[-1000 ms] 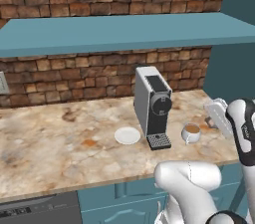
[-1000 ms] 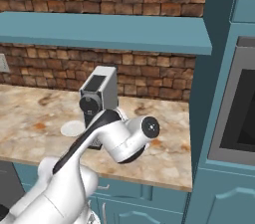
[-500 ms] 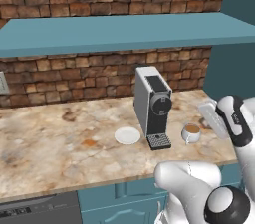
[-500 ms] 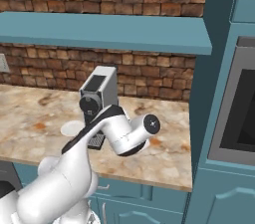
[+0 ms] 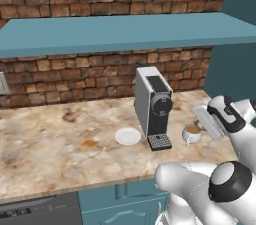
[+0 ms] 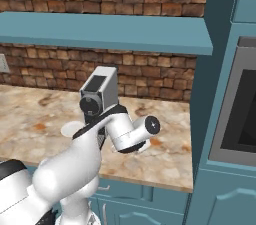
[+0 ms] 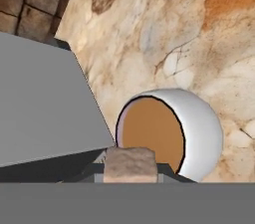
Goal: Take a sugar cube from the saucer and place it inside the coffee. Then, grab milk from the fridge and place it next to the coffee on the counter to sweeten the coffee.
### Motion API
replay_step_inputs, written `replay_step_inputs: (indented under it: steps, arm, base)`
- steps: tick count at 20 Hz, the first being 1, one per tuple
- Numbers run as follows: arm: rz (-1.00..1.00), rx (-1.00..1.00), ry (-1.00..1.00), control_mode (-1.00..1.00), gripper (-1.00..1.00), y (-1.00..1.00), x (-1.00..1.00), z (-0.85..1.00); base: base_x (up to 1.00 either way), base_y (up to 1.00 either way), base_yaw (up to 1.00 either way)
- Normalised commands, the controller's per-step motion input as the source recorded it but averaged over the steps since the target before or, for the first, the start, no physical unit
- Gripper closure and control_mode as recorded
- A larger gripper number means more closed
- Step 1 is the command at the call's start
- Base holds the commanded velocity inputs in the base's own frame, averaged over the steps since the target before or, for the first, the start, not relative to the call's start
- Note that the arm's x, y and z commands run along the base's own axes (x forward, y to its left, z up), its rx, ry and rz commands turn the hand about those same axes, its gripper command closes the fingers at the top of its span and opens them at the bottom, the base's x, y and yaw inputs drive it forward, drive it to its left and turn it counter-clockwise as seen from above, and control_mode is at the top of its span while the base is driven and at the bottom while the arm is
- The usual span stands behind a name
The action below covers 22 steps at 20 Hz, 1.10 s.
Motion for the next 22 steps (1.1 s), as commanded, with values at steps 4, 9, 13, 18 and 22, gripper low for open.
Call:
replay_step_inputs:
  steps: [4,9,13,18,22]
  arm:
    - [0.0,0.02,0.0,-1.0,1.0,0.0,0.09,-0.21]
    - [0.0,0.03,0.0,-1.0,1.0,-0.01,0.07,-0.15]
    - [0.0,0.02,0.0,-1.0,1.0,0.0,0.13,-0.12]
    - [0.0,0.02,0.0,-1.0,1.0,0.0,0.15,-0.09]
    - [0.0,0.02,0.0,-1.0,1.0,0.0,0.01,-0.11]
  base:
    - [0.0,0.0,0.0]
    - [0.0,0.0,0.0]
    - [0.0,0.0,0.0]
    - [0.0,0.0,0.0]
    - [0.0,0.0,0.0]
